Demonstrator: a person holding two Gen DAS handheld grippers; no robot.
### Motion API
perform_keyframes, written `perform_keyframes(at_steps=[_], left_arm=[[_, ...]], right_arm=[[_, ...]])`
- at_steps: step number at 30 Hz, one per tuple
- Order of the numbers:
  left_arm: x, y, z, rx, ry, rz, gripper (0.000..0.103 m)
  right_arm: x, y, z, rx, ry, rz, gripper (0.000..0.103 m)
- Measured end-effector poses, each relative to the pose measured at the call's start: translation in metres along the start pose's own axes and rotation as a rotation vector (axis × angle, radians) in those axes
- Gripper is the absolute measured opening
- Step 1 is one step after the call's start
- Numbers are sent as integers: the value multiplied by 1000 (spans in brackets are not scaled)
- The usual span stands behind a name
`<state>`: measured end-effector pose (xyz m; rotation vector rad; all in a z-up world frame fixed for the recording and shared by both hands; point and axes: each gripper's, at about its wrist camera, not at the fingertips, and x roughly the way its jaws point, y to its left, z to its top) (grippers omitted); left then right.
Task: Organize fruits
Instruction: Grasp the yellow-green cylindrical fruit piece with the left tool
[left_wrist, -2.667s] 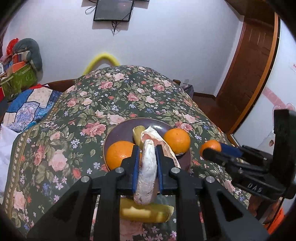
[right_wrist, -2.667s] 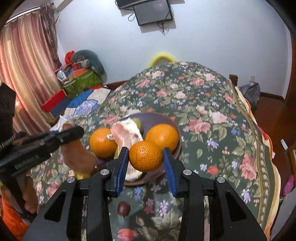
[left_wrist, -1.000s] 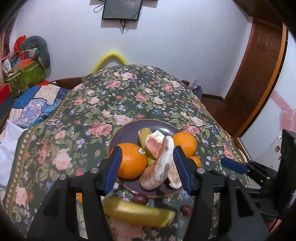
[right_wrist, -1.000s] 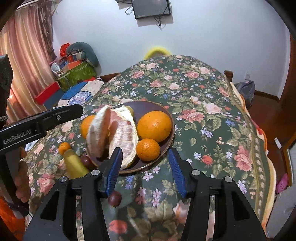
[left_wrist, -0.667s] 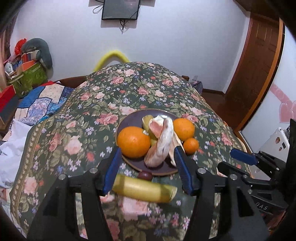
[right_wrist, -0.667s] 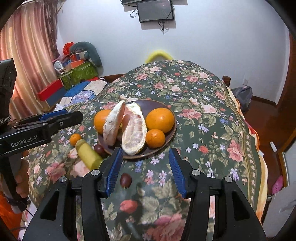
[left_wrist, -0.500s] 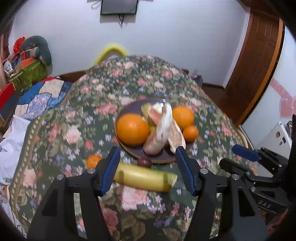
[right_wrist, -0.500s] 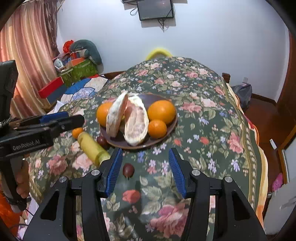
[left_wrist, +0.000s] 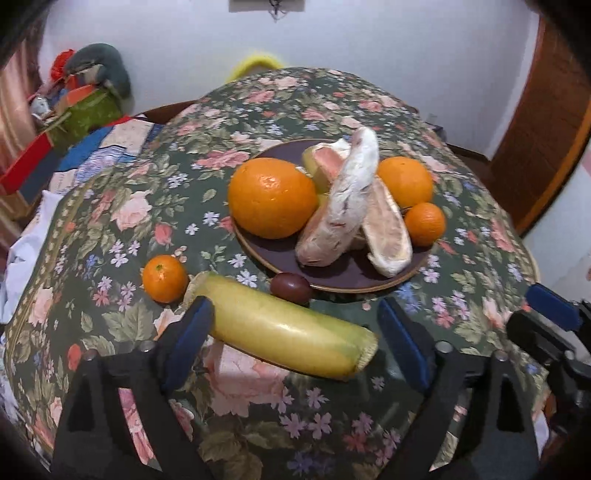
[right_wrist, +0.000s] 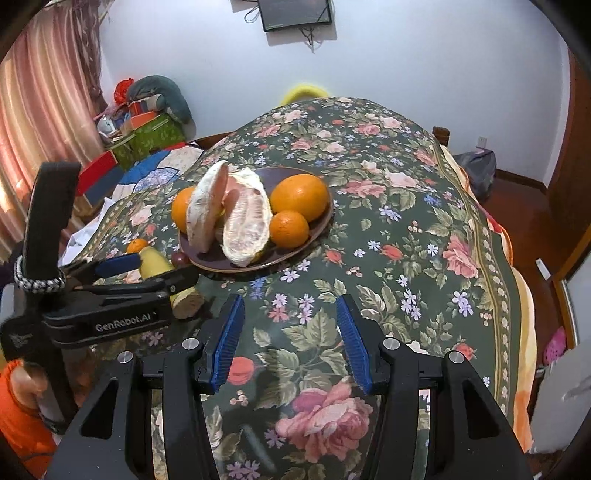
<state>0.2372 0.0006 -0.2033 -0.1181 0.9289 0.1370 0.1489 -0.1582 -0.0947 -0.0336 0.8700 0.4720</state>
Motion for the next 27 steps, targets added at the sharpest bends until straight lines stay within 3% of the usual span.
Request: perform_keyframes(at_steps=[3, 9, 14, 19, 27], left_arm=[[4, 6, -3, -13, 11, 7, 95], [10, 41, -11, -144, 82, -175, 95], [-9, 50, -22, -122, 74, -221, 80], [-25, 65, -32, -128, 82, -284, 54], [-4, 64, -20, -203, 114, -319, 61]], right_arm=[[2, -2, -1, 15, 3, 11, 48], [4, 5, -2, 7, 7, 23, 48], [6, 13, -4, -2, 11, 36, 48], [9, 22, -5, -11, 16, 46, 48], [16, 27, -5, -13, 22, 58, 48]])
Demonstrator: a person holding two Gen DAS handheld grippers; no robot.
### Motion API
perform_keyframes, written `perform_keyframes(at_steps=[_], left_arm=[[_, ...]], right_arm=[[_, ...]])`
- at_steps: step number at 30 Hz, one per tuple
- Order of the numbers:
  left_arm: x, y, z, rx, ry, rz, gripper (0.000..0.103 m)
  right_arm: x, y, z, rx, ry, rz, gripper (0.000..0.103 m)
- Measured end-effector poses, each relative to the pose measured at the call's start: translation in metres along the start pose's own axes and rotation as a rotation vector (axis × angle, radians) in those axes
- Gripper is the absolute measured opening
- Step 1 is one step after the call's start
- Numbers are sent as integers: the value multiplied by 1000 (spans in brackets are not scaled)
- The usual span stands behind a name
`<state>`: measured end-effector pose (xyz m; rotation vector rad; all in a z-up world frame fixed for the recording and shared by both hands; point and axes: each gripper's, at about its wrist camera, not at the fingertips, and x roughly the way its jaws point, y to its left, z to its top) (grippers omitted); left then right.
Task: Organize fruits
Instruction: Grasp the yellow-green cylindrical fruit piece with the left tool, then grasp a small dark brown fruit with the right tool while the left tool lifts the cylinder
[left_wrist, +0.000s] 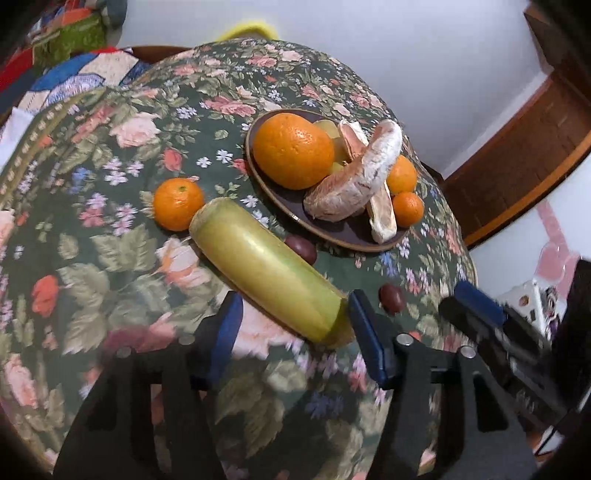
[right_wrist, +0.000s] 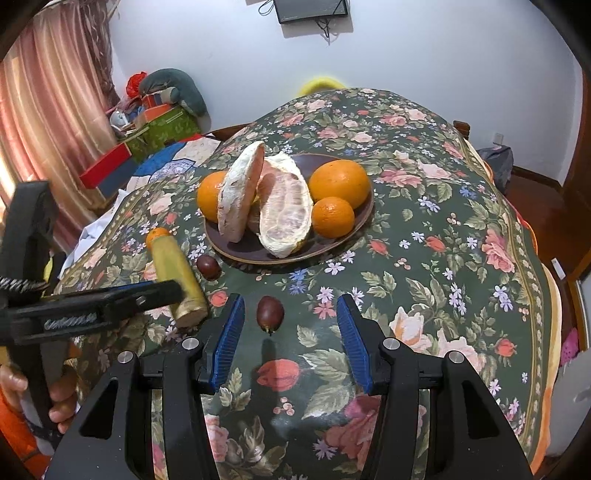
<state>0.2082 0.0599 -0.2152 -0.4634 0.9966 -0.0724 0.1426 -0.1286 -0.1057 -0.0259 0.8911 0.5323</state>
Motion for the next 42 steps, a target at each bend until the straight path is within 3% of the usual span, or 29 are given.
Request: perform_keyframes(at_steps=[2, 8, 12, 16, 22, 30, 37, 42], left_arm=[[9, -1, 5, -29, 4, -2, 63], [22, -14, 8, -18, -9, 99, 64], [26, -27, 8, 43, -12, 174, 63], [19, -30, 8, 144, 19, 193, 51], [-6, -9, -1, 189, 38, 214, 39], [-7, 8, 5, 157, 82, 137, 38], [12, 8, 19, 156, 69, 127, 38], [16, 9, 21, 169, 51, 120, 39]], right_arm=[[0, -1, 0, -1, 1, -3, 48], [3, -7, -1, 13, 6, -7, 48], [5, -10, -2, 21, 8, -1, 48], [5, -9, -4, 22, 6, 17, 48], [12, -6, -4, 20, 13, 35, 48], [28, 4, -6, -16, 58, 50, 48], [42, 9, -5, -51, 91, 43, 48], [44, 11, -5, -67, 94, 43, 35]])
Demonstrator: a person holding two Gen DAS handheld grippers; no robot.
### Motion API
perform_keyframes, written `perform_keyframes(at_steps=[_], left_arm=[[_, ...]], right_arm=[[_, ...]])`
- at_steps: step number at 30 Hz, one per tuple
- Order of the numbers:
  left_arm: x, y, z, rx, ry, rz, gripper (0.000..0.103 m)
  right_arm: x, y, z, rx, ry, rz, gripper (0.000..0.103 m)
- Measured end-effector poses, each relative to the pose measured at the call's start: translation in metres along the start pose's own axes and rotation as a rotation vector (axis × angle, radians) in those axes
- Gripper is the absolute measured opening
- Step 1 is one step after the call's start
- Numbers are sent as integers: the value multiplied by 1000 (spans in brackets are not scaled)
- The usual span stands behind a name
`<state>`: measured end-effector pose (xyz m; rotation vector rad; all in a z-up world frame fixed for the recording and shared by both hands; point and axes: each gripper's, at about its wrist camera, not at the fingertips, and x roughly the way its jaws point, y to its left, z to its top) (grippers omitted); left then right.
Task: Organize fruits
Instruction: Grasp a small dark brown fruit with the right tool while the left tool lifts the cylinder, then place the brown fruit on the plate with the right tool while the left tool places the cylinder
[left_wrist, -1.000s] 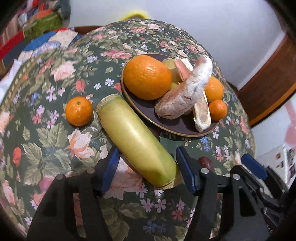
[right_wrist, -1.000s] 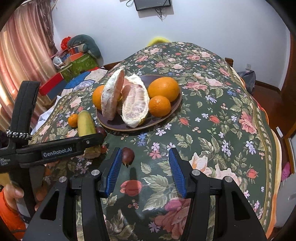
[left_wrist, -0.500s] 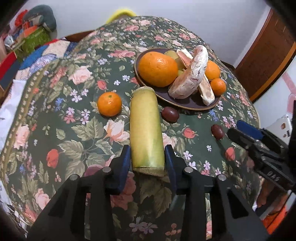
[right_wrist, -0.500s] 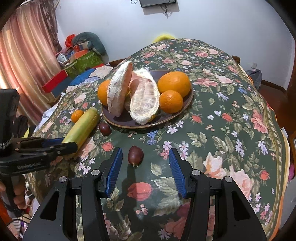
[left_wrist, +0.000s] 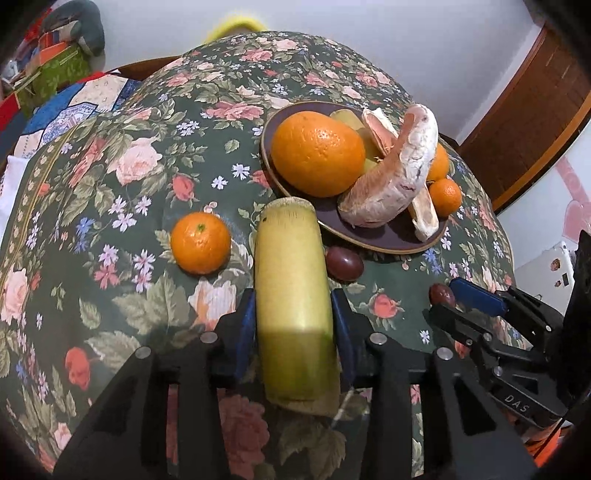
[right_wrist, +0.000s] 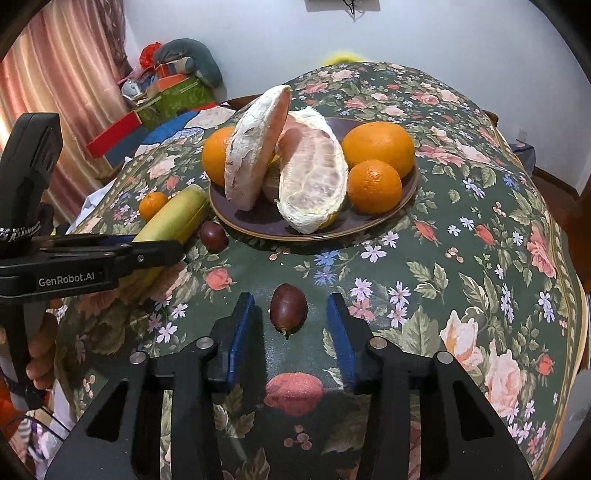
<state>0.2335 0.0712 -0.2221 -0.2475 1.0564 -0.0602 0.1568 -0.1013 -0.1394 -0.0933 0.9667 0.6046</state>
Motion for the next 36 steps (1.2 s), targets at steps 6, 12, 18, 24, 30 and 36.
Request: perform_keyframes(at_steps=[6, 12, 18, 24, 30, 36], left_arm=[[2, -5, -1, 42, -19, 35, 40], [-5, -4, -4, 31, -16, 30, 39], [-26, -7, -10, 39, -49, 13, 38], [-48, -14, -6, 51, -109, 19, 38], [-67, -21, 6, 59, -166, 6, 38], [-74, -30, 28, 65, -216, -15, 38]], right_arm=[[1, 2, -1, -12, 0, 1, 17], [-1, 0, 0, -7, -9, 0, 14], [-10, -5, 2, 12, -36, -11, 14], [-25, -10, 11, 23, -79, -27, 14], [-42, -14, 22, 24, -129, -44, 14], [-51, -17, 36, 22, -170, -55, 14]])
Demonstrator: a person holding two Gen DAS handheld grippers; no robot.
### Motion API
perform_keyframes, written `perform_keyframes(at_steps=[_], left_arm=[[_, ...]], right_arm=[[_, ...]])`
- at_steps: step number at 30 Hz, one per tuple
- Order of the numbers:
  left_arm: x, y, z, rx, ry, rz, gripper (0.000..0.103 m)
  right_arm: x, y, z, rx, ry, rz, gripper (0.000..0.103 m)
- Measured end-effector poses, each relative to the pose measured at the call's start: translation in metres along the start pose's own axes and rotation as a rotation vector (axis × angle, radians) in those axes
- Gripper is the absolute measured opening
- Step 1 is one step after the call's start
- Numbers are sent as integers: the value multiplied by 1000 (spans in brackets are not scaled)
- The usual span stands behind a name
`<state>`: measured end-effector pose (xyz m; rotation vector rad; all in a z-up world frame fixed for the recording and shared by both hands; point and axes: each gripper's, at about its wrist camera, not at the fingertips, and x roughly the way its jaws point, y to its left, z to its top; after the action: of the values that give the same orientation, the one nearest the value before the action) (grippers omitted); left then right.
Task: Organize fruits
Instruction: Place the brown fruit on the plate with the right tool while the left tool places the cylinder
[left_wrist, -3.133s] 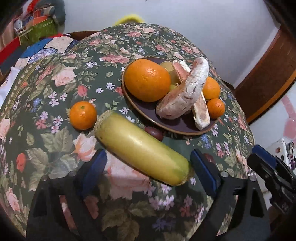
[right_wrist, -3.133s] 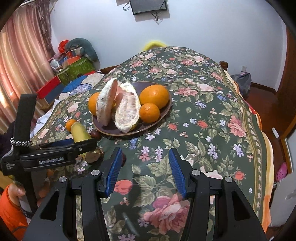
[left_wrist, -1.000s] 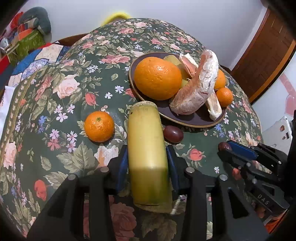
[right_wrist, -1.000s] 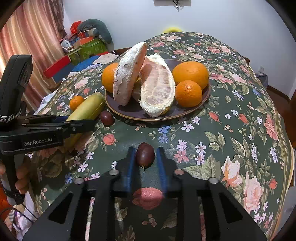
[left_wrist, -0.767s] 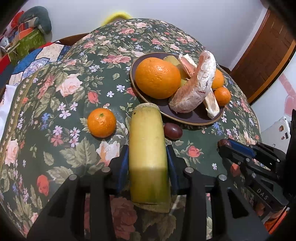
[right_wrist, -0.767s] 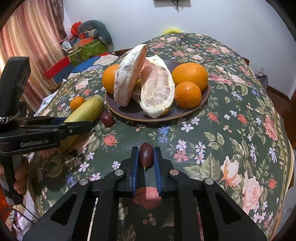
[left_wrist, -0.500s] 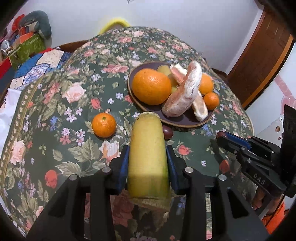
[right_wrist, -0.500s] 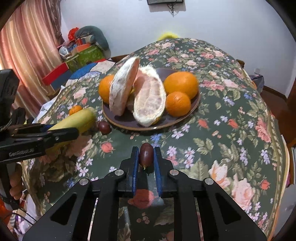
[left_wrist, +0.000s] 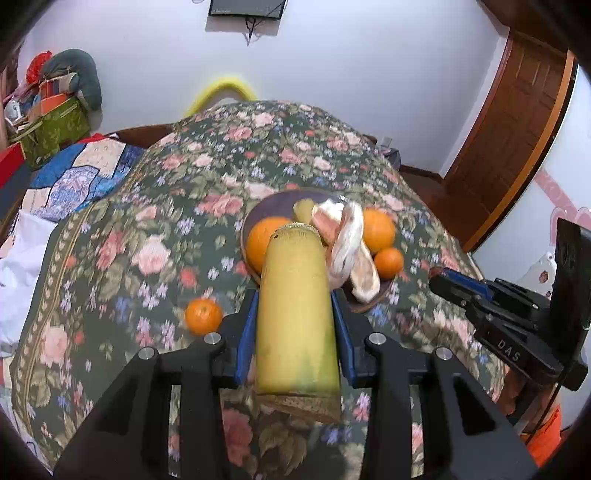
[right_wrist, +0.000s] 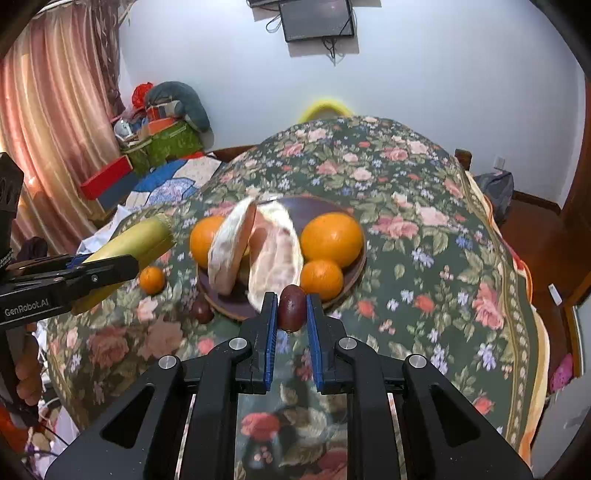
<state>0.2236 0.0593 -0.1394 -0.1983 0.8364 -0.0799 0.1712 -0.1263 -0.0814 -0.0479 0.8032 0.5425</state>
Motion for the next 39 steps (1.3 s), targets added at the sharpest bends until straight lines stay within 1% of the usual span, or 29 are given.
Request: perform_keyframes(at_steps=[8, 21, 27, 30, 35, 39], left_arm=[[19, -2, 28, -43, -38, -26, 38], [65, 1, 55, -92, -22, -18, 38], [86, 0, 62, -85, 6, -7, 38], [94, 0, 65, -83, 18, -9, 38], [107, 3, 68, -92, 39, -4, 38], [111, 6, 70, -101, 38, -7, 38]], right_arm=[[6, -4, 23, -17, -43, -11, 14], [34, -9, 46, -52, -49, -15, 14], [51, -11, 56, -67, -36, -2, 14], [59, -12, 60, -68, -22, 17, 14], [74, -7, 68, -96, 3, 24, 14], [85, -5, 69, -110, 31, 37, 14]])
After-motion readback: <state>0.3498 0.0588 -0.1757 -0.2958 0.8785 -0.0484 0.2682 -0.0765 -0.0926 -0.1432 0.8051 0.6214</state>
